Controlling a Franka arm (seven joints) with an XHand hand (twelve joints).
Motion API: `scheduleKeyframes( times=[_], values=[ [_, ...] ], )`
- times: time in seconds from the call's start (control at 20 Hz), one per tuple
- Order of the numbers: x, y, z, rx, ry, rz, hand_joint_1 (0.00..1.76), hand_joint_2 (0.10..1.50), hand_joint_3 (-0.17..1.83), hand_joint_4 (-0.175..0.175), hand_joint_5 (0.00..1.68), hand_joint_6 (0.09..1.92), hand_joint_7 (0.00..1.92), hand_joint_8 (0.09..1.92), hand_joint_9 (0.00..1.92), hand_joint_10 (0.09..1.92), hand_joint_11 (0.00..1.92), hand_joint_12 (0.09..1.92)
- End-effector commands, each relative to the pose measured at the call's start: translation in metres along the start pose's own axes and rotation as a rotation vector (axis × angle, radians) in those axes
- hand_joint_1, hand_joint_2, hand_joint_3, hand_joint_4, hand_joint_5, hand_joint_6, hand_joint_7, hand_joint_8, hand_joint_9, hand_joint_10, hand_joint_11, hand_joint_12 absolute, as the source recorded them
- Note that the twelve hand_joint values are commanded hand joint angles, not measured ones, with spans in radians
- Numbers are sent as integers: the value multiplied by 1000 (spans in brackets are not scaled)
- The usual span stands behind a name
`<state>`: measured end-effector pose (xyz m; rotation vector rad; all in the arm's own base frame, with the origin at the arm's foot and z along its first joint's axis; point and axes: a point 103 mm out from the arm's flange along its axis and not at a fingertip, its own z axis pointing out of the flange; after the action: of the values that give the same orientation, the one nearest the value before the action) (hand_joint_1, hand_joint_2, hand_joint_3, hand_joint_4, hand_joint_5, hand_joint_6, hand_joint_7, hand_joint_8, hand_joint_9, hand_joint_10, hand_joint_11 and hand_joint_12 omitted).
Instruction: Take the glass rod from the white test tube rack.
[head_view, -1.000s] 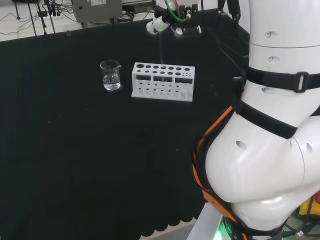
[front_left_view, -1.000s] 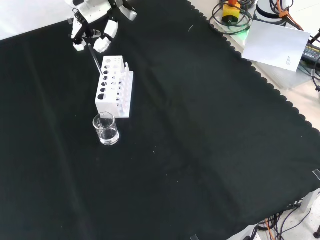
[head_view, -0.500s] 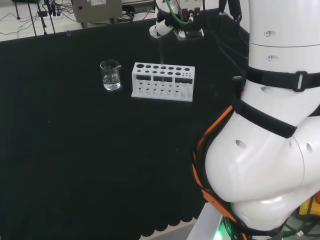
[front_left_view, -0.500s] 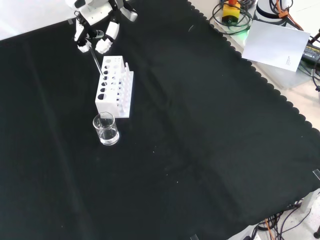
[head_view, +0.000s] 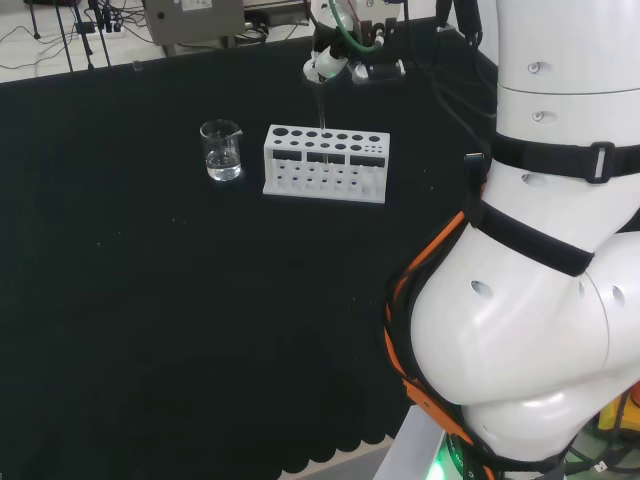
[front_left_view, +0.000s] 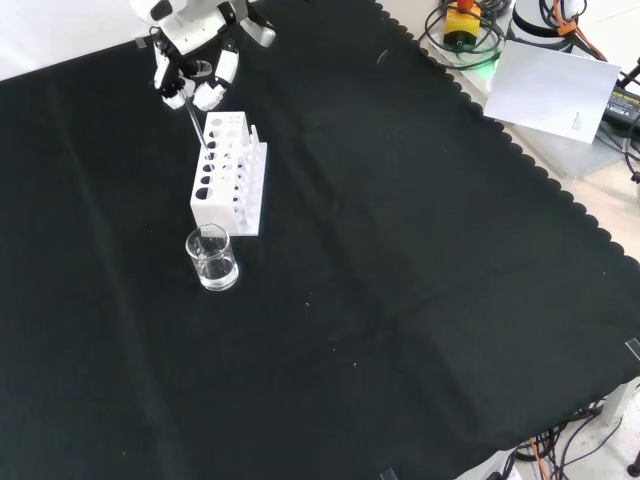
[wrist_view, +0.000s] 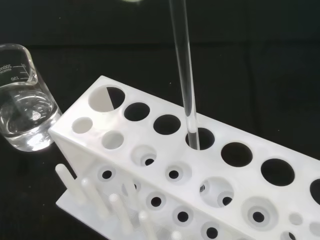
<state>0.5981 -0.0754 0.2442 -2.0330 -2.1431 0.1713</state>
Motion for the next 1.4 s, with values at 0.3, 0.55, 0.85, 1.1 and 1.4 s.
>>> scheduleKeyframes(
  times=[0.3,0.55,0.85,1.1,1.4],
  values=[
    [5,4,0,9,-25,7,947,837,610,-175,833,884,1174,1089,1716,877,1272,1222],
    [13,8,-4,-18,-39,-1,1123,1034,204,-175,934,1055,1220,1064,1744,826,1384,1120],
    [25,8,-10,-49,-55,-10,1270,990,220,-175,977,824,1102,1104,1717,844,1474,936],
    [25,0,-22,-80,-56,10,1288,805,558,-175,1020,807,1142,1135,1738,816,1388,897],
    [21,-19,-42,-113,-14,48,1243,649,741,-175,1188,742,1395,983,1775,698,1355,935]
  ],
)
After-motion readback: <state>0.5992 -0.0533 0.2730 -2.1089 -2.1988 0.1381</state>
